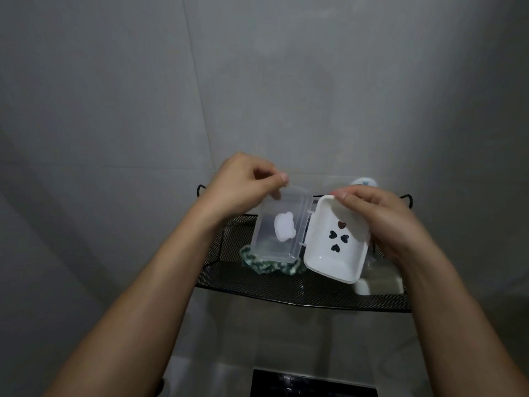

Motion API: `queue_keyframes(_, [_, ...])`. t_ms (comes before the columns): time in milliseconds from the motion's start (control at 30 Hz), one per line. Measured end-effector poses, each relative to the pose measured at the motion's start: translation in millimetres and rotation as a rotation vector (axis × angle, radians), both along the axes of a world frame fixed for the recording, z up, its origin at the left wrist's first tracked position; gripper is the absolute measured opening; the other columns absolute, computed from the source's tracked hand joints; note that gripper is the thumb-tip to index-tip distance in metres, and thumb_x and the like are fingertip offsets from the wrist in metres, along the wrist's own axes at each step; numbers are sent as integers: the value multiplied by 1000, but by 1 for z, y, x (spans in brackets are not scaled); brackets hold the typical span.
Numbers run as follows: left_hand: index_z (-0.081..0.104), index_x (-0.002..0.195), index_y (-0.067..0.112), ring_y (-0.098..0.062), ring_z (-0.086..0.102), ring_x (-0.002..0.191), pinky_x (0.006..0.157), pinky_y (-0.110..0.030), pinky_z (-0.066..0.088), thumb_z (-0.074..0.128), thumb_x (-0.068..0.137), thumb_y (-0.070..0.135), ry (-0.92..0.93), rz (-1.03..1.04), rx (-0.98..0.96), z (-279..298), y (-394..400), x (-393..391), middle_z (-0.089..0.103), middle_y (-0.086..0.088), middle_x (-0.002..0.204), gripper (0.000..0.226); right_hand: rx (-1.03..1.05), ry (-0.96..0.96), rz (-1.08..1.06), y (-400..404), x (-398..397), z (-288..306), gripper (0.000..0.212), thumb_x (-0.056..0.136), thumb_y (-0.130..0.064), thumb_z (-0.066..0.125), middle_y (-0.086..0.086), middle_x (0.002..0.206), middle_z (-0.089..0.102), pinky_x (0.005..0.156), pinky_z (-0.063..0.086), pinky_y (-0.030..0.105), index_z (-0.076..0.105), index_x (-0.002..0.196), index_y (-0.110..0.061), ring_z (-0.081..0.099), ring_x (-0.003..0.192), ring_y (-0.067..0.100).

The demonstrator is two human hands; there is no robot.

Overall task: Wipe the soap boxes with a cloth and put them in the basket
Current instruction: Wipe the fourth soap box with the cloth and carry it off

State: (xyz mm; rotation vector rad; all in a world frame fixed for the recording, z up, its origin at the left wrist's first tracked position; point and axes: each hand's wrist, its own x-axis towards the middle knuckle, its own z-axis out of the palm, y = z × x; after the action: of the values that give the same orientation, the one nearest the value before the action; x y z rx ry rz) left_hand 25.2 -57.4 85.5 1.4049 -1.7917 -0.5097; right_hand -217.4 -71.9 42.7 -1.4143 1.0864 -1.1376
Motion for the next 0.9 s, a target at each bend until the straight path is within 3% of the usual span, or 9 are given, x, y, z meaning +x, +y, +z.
queue_keyframes(100, [76, 84, 10, -13, 50, 41, 43, -18, 39, 66, 92, 20, 168, 8, 83, -11, 3, 5, 75, -4, 71, 16, 38, -48, -37, -1, -8, 1, 19, 85, -35, 73, 6, 85, 76, 62, 56, 33, 77, 91, -18, 71, 72, 21])
queue_keyframes(233, [72, 88, 4, -13, 53, 40, 38, -20, 39, 64, 93, 14, 459, 69, 144, -27, 10, 11, 75, -13, 77, 14, 114, -146, 0, 3, -24, -3, 52, 69, -56, 77, 9, 100, 77, 67, 60, 39, 75, 103, -16, 75, 88, 27])
queue_keyframes(333, [71, 92, 5, -15, 56, 41, 37, -20, 42, 63, 94, 15, 650, 119, 180, -38, 17, 12, 75, -14, 82, 13, 204, -322, 34, 6, -28, -11, 57, 73, -47, 75, 10, 103, 77, 74, 61, 43, 67, 117, -11, 74, 98, 28])
queue_keyframes(433, [68, 97, 5, -15, 57, 42, 39, -20, 46, 64, 94, 16, 782, 180, 216, -47, 22, 10, 75, -12, 82, 12, 280, -425, 89, 12, -19, -22, 53, 76, -33, 73, 15, 95, 76, 85, 58, 54, 64, 119, -3, 71, 101, 36])
queue_keyframes(533, [66, 100, 4, -16, 59, 42, 40, -22, 50, 61, 95, 12, 864, 214, 241, -51, 25, 6, 74, -12, 80, 11, 327, -433, 132, 16, -6, -27, 55, 79, -25, 72, 26, 112, 70, 87, 57, 54, 60, 124, 4, 69, 108, 39])
queue_keyframes(733, [62, 104, 2, -22, 67, 50, 47, -27, 56, 56, 98, 9, 1009, 129, 330, -60, 32, -4, 74, -13, 85, 12, 376, -467, 137, 12, 13, -30, 51, 80, -20, 68, 26, 110, 71, 76, 61, 50, 56, 124, 3, 71, 103, 37])
queue_keyframes(900, [59, 110, 2, -28, 70, 57, 53, -33, 60, 58, 98, 12, 1023, 48, 414, -68, 36, -7, 74, -17, 94, 16, 400, -527, 107, 7, 15, -32, 42, 83, -18, 65, 26, 112, 71, 73, 62, 50, 62, 118, 5, 72, 100, 38])
